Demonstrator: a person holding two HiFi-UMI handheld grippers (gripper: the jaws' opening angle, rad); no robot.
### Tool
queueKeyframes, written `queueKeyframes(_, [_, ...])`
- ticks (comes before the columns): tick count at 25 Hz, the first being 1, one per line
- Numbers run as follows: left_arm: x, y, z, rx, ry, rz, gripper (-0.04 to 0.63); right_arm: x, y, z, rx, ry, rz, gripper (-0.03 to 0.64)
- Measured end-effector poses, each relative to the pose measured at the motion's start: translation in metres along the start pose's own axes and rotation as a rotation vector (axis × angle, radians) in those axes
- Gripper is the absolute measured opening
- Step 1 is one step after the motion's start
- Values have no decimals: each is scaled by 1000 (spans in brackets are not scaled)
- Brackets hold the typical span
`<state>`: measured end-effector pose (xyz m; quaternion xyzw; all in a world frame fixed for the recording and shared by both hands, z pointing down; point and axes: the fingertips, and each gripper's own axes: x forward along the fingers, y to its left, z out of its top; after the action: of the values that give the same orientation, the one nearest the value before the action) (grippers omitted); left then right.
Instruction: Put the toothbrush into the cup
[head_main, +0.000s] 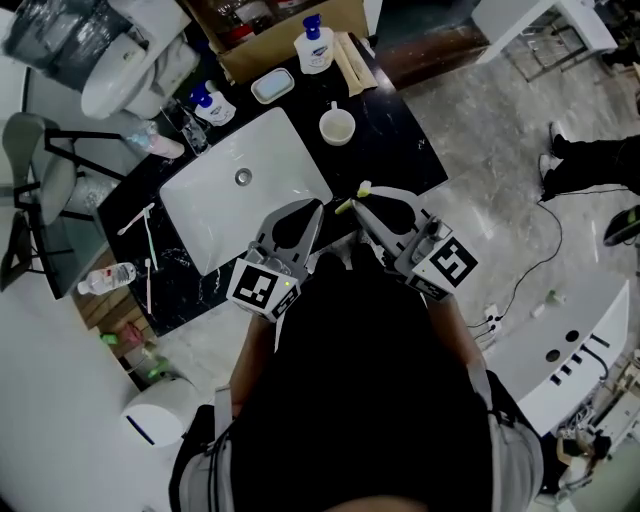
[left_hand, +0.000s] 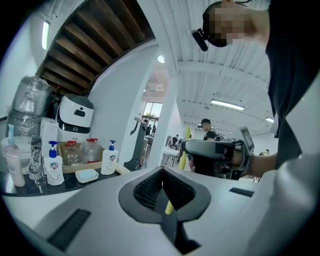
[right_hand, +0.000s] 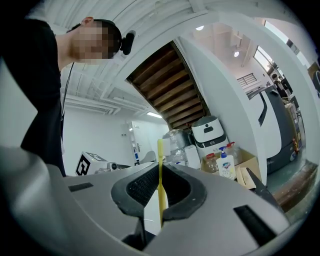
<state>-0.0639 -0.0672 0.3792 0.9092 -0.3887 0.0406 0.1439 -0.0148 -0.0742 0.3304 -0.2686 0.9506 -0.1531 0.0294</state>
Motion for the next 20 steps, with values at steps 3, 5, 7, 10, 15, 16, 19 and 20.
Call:
queueKeyframes(3, [6, 1, -3, -5, 13, 9, 12, 0, -4, -1, 8, 6, 22, 29])
queueKeyframes(5, [9, 1, -3, -5, 19, 13, 12, 1, -7, 0, 17, 8, 31, 29])
queueKeyframes(7, [12, 1, -3, -6, 24, 15, 11, 2, -11, 0, 27, 8, 35, 29])
queueKeyframes(10, [19, 4, -5, -11, 33, 20, 12, 3, -18, -4, 51, 12, 55, 29])
queueKeyframes(15, [29, 11, -10, -24, 50, 34, 12, 11, -35, -5, 119, -4, 92, 29])
queueKeyframes(16, [32, 13, -11, -27, 54, 38, 11, 13, -40, -5, 129, -6, 93, 29])
queueKeyframes(19, [39, 18, -14, -36, 67, 45, 12, 21, -57, -3, 129, 2, 93, 29])
queueKeyframes(20, [41, 19, -15, -40, 70, 46, 12, 23, -63, -3, 123, 12, 90, 29])
